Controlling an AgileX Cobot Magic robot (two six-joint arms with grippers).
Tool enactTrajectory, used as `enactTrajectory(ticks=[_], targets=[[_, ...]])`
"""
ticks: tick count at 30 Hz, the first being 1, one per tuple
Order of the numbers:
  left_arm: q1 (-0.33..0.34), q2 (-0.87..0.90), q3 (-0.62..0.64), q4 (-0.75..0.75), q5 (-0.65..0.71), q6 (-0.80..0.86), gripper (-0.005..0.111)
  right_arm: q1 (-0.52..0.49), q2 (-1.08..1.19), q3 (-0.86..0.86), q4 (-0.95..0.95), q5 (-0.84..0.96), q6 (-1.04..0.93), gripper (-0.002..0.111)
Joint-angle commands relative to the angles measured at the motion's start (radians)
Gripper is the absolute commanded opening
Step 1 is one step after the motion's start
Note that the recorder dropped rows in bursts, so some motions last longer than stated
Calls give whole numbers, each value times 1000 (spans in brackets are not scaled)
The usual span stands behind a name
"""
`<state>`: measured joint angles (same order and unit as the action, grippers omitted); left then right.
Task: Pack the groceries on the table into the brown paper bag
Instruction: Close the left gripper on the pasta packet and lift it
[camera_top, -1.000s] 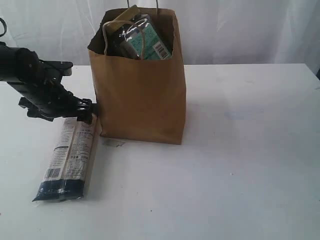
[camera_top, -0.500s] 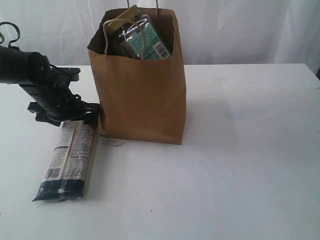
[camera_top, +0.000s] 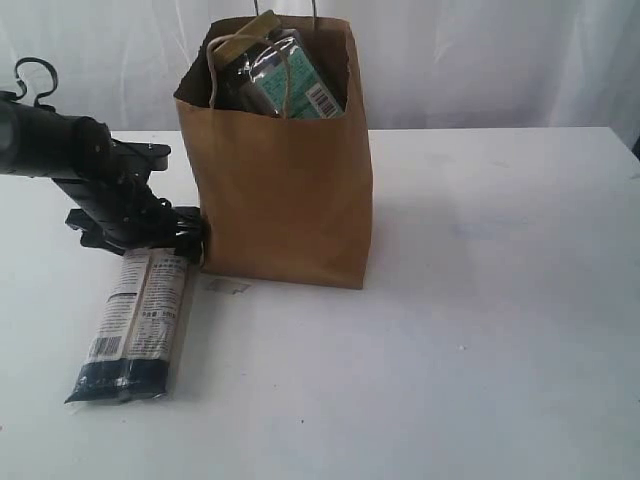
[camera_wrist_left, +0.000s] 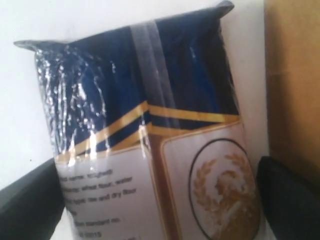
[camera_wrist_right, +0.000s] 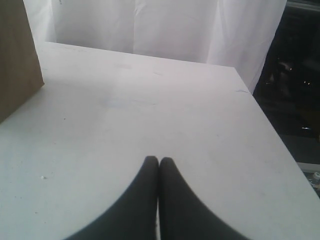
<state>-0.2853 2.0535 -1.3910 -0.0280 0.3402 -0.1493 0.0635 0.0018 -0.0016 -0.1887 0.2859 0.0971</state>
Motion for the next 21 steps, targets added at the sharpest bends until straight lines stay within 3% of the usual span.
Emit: enactTrajectory(ticks=[1,3,7,15,21], targets=[[-5,24,4,-9,23,-12,87,-5,-2,2,-4,-2,5,0],[-5,24,4,-9,43,-12,66,-5,-2,2,-4,-2,5,0],[-5,24,4,-6,98,-4,1,-5,-2,2,-4,-2,5,0],[-5,10,4,38,192,-4,0,-5,-2,2,-4,-2,5,0],[-5,-104,4,275,348,-63,0,-5,-2,2,-4,-2,5,0]])
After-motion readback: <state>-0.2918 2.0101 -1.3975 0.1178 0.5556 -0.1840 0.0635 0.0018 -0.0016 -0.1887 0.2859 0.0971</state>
